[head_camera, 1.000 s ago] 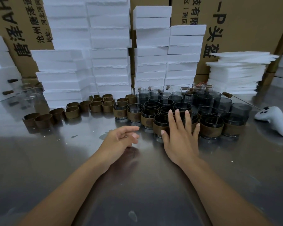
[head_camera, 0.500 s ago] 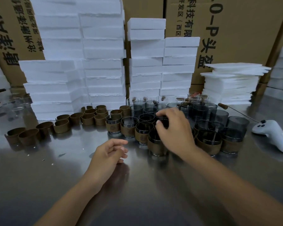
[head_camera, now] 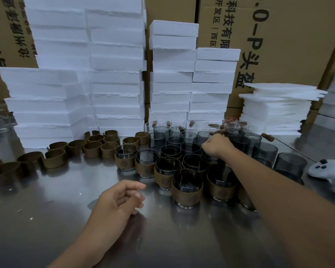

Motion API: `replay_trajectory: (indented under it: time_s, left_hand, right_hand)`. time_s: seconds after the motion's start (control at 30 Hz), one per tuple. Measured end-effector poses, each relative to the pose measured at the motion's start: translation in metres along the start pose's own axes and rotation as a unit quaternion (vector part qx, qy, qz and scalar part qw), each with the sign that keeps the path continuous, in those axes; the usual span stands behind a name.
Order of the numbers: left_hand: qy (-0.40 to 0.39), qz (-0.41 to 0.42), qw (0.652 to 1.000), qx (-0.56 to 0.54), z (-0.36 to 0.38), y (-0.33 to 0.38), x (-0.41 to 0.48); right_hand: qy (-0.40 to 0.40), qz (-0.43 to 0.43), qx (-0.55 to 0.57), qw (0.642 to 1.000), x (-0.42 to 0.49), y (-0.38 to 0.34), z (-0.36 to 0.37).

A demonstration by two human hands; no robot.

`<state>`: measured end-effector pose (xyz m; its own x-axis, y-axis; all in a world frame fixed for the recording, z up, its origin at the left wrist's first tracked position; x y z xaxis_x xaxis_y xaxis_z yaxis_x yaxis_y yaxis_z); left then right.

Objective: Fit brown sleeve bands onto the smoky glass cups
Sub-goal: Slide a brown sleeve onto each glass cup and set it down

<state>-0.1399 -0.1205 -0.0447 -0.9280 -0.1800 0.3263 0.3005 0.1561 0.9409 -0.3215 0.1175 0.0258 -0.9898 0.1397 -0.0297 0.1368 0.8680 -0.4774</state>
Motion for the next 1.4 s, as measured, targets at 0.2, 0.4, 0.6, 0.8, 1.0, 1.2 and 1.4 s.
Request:
replay_trajectory:
  time_s: [0.2, 0.4, 0.6, 0.8, 1.0, 1.2, 1.4]
  left_hand:
    - [-0.001, -0.003, 1.000, -0.008, 0.001, 0.002, -0.001]
    - [0.002, -0.006, 1.000, -0.002, 0.001, 0.005, -0.001]
    - [0.009, -0.012, 1.000, -0.001, 0.001, 0.008, -0.002]
    - [0.050, -0.017, 0.998, -0.033, -0.005, 0.018, -0.010]
    - [0.067, -0.001, 0.995, -0.076, -0.009, 0.037, -0.027]
    - [-0.002, 0.030, 0.996, -0.085, 0.000, 0.058, -0.037]
    - [-0.047, 0.006, 0.997, -0.066, 0.008, 0.053, -0.042]
  right_hand:
    - [-0.020, 0.024, 0.010, 0.999, 0.012, -0.001, -0.003]
    - [0.107, -0.047, 0.219, 0.969, -0.004, 0.003, -0.015]
    - [0.178, -0.202, 0.309, 0.912, -0.061, -0.023, -0.045]
    - [0.061, -0.257, 0.377, 0.888, -0.156, -0.043, -0.034]
    - [0.041, -0.269, 0.416, 0.867, -0.230, -0.040, 0.024]
    - [0.061, -0.252, 0.429, 0.865, -0.250, -0.035, 0.052]
    - [0.014, -0.211, 0.399, 0.892, -0.243, -0.023, 0.071]
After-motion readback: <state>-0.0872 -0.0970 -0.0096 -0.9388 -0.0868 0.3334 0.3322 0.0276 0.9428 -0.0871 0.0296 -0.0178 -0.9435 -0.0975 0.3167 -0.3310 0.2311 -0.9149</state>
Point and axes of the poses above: each hand's wrist, its own x-axis towards the middle knuckle, its own z-axis out of the palm, y = z × x, the point moved 4 cm from there along x, towards the middle knuckle, and after that the axes turned 6 degrees about z, right-handed, at the moved point
